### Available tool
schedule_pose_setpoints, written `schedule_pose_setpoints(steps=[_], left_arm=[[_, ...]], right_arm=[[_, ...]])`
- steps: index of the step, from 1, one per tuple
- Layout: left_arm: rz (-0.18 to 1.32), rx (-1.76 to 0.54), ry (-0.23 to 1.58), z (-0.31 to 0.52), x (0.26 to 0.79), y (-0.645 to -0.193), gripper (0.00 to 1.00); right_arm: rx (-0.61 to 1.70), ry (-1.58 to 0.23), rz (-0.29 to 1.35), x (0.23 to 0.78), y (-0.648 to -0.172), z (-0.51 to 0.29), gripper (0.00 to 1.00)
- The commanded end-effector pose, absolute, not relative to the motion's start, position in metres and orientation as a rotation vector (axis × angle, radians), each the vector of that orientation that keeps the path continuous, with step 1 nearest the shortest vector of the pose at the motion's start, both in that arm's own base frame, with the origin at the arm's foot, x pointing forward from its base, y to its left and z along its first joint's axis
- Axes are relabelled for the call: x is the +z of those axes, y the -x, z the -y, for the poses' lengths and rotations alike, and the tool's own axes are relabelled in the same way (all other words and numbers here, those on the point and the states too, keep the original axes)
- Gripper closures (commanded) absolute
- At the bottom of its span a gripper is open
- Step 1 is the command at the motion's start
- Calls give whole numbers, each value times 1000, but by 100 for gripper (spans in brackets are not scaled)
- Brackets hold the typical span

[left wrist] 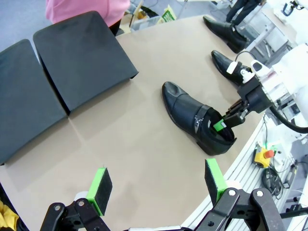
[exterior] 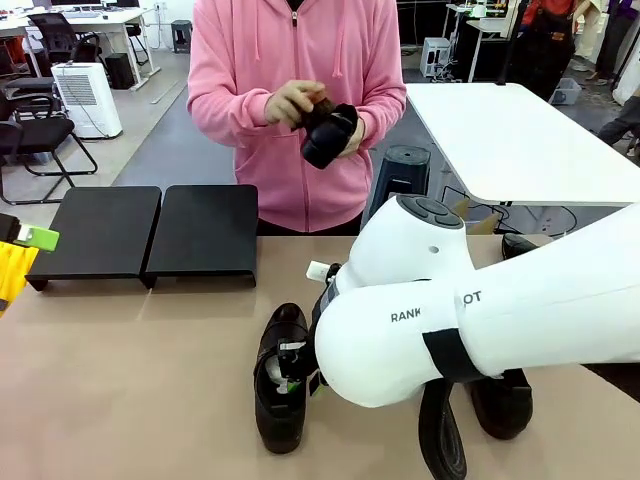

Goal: Organize the shoes by placing them on the stand.
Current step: Pick up one Shoe and place it in the middle of the table, then place the Shoe from the middle of the table onto the Shoes Stand.

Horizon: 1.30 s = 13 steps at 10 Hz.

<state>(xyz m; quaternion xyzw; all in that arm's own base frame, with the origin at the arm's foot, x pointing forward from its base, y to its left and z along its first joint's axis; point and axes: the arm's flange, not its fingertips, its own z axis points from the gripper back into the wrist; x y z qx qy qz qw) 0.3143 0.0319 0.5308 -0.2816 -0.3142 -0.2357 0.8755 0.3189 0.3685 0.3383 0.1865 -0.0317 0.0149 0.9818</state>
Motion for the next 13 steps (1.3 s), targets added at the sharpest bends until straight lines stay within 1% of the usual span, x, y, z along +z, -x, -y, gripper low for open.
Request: schedule_pose_setpoints(steps=[1, 2, 5, 6, 7, 13], left_arm=[[665, -506, 605, -33, 531, -316, 0], [665, -506, 605, -33, 531, -316, 0], [665, -506, 605, -33, 531, -316, 0], [665, -506, 605, -33, 531, -316, 0], [665, -506, 605, -33, 531, -316, 0], [665, -506, 605, -33, 531, -316, 0]], right_arm=[[0, -360, 54, 341, -316, -363, 12], [-3, -371, 56, 347, -315, -359, 0], [17, -384, 89, 391, -317, -328, 0], [102, -439, 57, 401, -312, -324, 0], [9, -379, 87, 373, -322, -346, 0], [9, -379, 87, 373, -322, -346, 0]])
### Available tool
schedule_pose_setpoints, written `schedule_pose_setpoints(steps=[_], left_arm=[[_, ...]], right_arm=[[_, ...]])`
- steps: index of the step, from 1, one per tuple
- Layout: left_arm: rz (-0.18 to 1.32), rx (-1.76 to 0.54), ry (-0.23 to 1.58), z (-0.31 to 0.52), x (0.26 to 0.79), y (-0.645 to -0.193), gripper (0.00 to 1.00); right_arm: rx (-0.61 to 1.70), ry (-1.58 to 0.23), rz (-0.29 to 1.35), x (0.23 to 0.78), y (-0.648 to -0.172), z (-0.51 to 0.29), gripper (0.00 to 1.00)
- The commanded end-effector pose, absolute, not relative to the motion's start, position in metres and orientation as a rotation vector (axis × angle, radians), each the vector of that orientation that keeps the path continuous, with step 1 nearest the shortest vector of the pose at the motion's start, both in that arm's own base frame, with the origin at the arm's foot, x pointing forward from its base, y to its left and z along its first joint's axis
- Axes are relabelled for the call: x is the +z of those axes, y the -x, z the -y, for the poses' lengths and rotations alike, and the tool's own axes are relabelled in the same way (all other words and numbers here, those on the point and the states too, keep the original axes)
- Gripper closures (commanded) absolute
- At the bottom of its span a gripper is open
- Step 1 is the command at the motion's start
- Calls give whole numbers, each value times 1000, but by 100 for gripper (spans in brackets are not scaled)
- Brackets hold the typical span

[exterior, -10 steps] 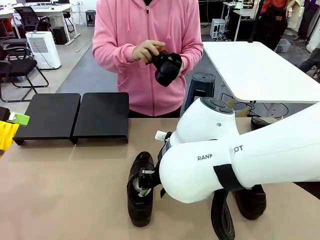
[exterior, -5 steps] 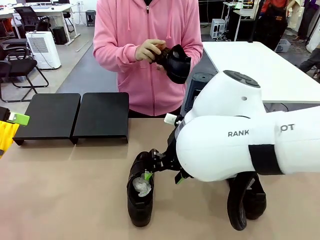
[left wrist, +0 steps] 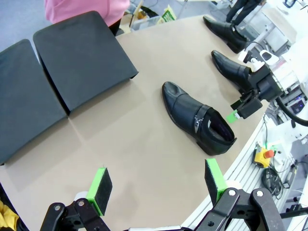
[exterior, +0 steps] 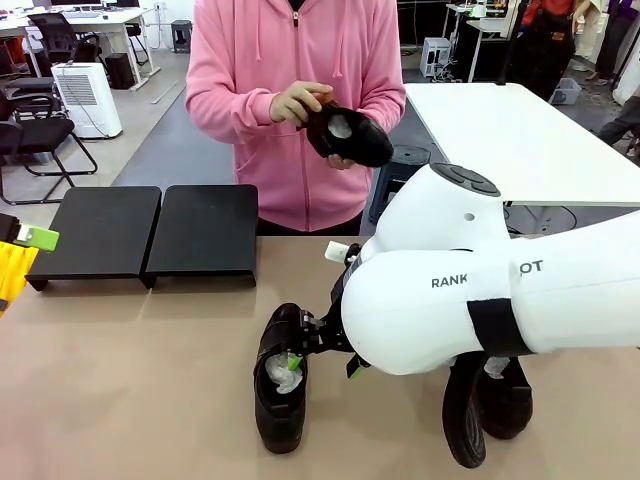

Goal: Organize the shoes by placing them on the stand.
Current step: Place the Shoe from the middle of the table onto the Shoes Stand.

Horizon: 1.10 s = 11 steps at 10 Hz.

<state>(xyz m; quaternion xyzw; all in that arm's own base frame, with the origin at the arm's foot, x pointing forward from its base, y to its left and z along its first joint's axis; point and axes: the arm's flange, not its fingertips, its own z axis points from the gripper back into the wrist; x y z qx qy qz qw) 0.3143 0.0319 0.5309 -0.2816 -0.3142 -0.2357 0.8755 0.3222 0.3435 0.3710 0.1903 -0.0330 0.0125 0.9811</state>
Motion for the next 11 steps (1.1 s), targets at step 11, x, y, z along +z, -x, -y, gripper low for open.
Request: schedule_pose_setpoints(steps=[11], left_arm=[[200, -312, 387, 186, 488, -269, 0]], right_arm=[[-675, -50, 393, 467, -337, -105, 0]])
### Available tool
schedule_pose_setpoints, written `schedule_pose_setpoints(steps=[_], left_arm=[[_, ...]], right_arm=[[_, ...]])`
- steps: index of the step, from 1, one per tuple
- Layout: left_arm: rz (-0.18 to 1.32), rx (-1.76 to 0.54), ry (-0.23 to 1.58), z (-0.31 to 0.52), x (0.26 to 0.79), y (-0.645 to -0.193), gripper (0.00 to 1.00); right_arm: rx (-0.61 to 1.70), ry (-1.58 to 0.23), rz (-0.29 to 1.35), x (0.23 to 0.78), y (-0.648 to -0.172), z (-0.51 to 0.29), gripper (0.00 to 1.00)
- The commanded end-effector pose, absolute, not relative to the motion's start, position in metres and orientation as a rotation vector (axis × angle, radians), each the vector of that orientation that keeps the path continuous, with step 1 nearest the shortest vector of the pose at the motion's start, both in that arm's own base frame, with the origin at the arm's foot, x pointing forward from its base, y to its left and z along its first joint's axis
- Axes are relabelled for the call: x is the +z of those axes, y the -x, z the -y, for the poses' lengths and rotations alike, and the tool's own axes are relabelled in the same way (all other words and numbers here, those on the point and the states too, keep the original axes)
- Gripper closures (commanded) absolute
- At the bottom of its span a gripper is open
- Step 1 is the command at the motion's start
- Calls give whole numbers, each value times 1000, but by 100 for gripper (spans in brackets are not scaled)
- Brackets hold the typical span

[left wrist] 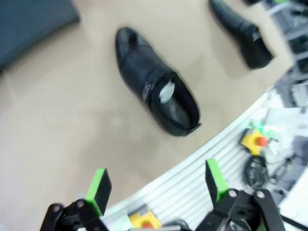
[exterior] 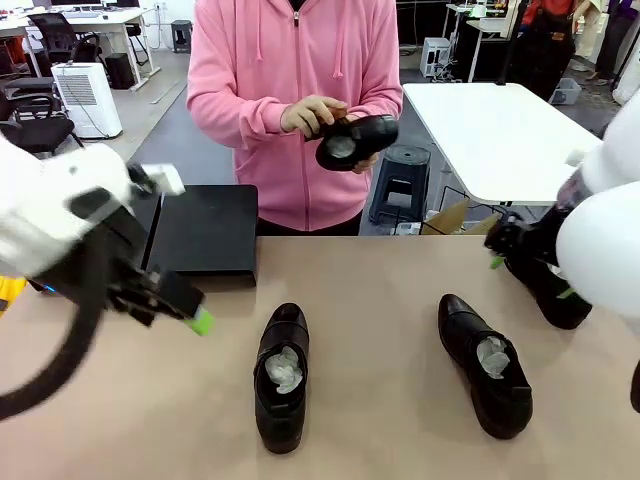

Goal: Organize the shoes by placing them on the stand.
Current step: Place the Shoe from the middle of the table onto the Shoes Stand.

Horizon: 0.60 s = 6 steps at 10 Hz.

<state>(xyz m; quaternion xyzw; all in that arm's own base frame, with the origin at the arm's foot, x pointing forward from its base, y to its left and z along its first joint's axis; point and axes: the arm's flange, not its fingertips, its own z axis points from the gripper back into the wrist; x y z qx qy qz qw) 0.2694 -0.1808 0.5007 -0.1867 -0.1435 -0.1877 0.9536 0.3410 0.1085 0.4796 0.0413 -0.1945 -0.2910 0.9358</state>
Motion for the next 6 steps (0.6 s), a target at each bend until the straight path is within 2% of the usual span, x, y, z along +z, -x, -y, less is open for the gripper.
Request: schedule_pose_setpoints(steps=[1, 4, 5, 6], left_arm=[[174, -234, 353, 202, 476, -274, 0], [178, -110, 300, 232, 445, -299, 0], [167, -78, 289, 237, 436, -308, 0], [150, -67, 287, 245, 430, -314, 0]], right_arm=[[-702, -35, 375, 458, -337, -93, 0], [-822, -39, 325, 425, -336, -67, 0], [-713, -46, 343, 461, -353, -77, 0], [-713, -46, 343, 461, -353, -77, 0]])
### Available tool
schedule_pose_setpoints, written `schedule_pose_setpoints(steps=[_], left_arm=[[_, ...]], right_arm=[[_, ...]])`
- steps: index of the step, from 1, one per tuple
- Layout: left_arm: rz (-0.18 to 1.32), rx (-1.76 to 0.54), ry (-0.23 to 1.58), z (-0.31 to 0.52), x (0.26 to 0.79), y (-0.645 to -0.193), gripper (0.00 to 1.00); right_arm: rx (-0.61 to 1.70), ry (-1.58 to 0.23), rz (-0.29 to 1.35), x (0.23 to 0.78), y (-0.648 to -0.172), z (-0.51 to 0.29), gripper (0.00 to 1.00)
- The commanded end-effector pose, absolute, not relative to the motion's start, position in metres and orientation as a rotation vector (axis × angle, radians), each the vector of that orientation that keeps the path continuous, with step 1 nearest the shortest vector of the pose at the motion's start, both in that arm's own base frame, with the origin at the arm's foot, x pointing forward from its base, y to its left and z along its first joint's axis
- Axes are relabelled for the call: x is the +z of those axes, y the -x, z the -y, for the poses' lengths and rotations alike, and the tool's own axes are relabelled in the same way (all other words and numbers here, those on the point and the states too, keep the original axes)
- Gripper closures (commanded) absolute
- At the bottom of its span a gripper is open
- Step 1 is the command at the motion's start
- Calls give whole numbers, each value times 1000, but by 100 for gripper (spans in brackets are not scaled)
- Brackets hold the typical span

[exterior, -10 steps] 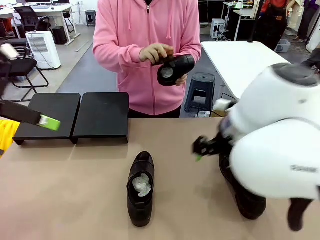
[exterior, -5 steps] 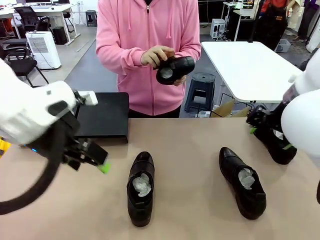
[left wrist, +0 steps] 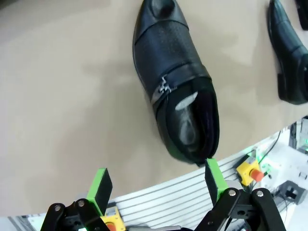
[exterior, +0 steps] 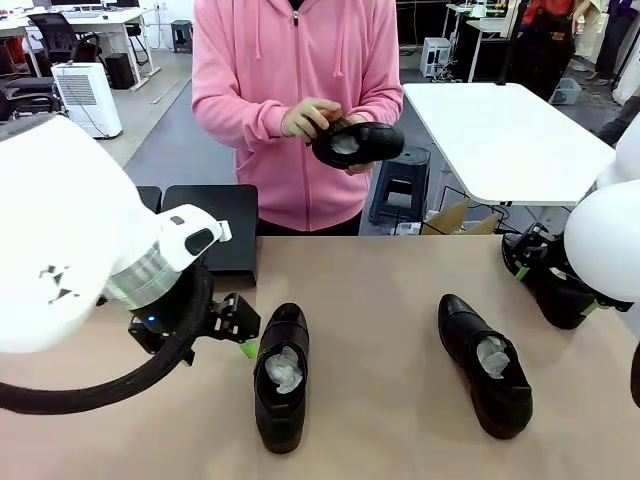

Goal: Organize the shoes by placing them on the stand.
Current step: Place the Shoe from the middle of the table onto the Shoes Stand.

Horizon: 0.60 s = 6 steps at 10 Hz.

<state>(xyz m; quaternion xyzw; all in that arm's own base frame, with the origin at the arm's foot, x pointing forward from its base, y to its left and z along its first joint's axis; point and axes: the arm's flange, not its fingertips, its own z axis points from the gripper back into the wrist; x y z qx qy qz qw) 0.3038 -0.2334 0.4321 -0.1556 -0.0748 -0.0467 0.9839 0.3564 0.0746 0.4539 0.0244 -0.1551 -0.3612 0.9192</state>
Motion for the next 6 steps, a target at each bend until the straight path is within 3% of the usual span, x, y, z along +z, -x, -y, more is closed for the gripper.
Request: schedule_pose_setpoints(steps=[1, 6], left_arm=[[142, -75, 286, 262, 429, -314, 0], [143, -87, 312, 243, 428, -310, 0]], right_arm=[[-713, -46, 343, 461, -353, -77, 0], [-713, -46, 343, 461, -353, -77, 0]])
